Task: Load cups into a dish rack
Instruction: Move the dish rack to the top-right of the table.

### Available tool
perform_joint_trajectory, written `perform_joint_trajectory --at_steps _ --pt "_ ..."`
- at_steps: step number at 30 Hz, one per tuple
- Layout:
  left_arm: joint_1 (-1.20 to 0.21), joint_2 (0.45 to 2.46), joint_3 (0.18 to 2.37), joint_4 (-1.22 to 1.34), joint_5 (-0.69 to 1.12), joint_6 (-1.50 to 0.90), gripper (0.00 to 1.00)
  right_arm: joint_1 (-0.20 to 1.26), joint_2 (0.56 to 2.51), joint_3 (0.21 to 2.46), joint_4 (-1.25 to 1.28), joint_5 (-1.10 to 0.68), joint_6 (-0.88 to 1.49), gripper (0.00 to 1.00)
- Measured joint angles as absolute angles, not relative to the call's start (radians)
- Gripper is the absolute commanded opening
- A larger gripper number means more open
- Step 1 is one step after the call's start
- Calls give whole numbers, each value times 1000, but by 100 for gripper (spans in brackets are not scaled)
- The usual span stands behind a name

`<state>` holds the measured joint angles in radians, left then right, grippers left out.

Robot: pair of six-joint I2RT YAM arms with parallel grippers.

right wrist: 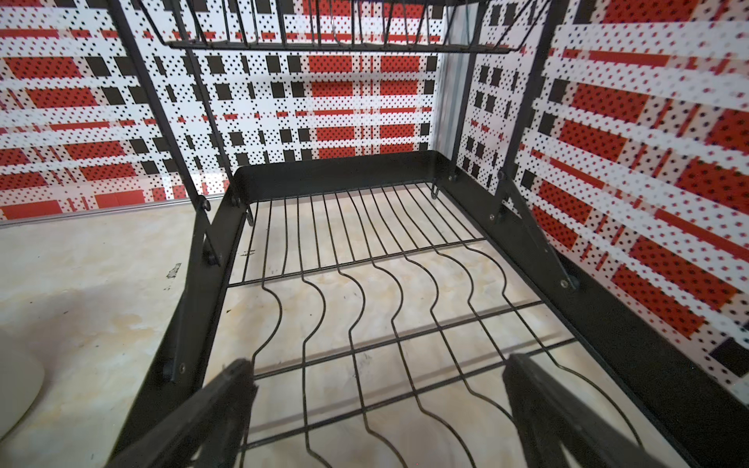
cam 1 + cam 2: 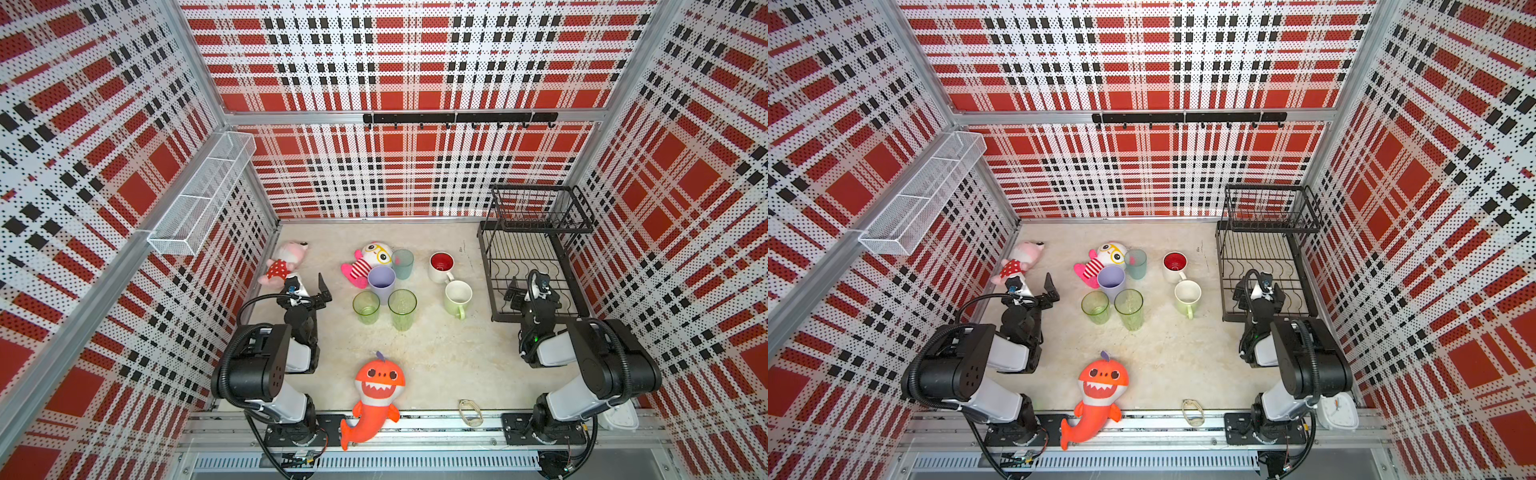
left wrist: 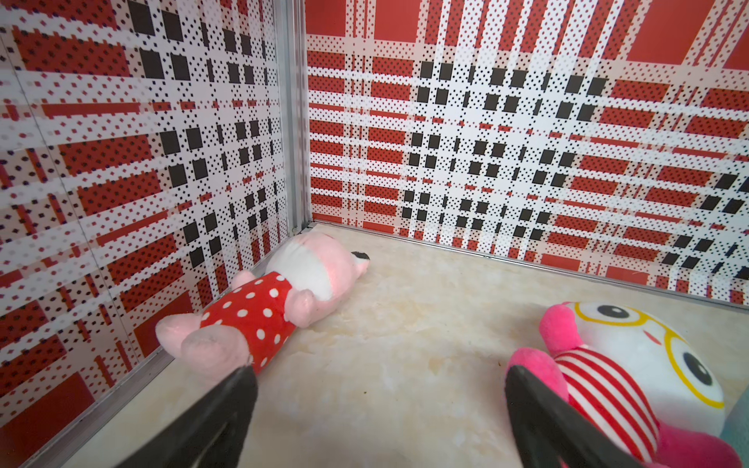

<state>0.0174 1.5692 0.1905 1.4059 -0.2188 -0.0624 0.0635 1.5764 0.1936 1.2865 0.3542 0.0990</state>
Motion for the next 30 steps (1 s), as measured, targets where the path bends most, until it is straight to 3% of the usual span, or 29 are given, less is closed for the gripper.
perform_joint_trajectory --at_steps 6,10,14,23,30 --pt "-15 1392 162 1329 -331 -73 98 80 1485 68 1379 358 82 100" --pt "-96 1186 224 1162 -416 -109 98 85 1235 173 1167 353 105 100" --pt "-109 1041 377 882 -501 -358 98 85 1075 306 943 311 152 100" --pt "12 846 505 446 -268 -554 98 85 953 339 525 344 308 100" --pt "78 841 505 394 -125 -595 98 85 1002 438 310 372 438 100"
